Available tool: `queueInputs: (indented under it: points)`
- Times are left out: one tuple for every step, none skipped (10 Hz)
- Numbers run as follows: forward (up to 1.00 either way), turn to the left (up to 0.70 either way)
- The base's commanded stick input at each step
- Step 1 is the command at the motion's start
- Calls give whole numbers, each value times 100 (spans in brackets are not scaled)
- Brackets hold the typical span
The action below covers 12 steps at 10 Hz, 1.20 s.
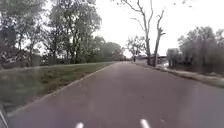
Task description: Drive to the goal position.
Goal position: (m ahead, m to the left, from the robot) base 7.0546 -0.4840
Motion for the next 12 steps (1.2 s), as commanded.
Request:
queueInputs:
  points:
    - [70,0]
    - [70,0]
    - [70,0]
    - [70,0]
    - [70,0]
    - [70,0]
    - [70,0]
    - [70,0]
    - [70,0]
    - [70,0]
    - [70,0]
    - [70,0]
